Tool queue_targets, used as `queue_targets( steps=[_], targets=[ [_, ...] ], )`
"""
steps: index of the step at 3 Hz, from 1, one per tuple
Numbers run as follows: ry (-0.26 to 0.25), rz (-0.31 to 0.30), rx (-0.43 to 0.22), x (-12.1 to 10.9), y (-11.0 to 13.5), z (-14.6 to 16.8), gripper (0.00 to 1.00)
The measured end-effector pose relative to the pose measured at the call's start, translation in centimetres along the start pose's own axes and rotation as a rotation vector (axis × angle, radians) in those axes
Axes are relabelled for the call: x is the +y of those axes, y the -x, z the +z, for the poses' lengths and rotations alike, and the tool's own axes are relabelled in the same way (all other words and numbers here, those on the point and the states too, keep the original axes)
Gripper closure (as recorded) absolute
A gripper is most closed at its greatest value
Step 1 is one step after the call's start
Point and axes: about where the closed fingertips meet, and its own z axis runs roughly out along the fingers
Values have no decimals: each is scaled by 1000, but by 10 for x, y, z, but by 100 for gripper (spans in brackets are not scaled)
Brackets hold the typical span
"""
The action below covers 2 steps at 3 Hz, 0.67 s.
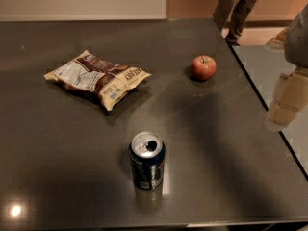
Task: Move apple near pepsi can
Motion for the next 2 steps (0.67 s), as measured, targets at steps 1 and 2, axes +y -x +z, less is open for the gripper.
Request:
queue_targets(
  steps=[1, 2],
  targets=[
    [-3, 0, -2, -1, 0, 0, 0],
    [-20, 30, -38, -19, 6, 6, 0]
  ],
)
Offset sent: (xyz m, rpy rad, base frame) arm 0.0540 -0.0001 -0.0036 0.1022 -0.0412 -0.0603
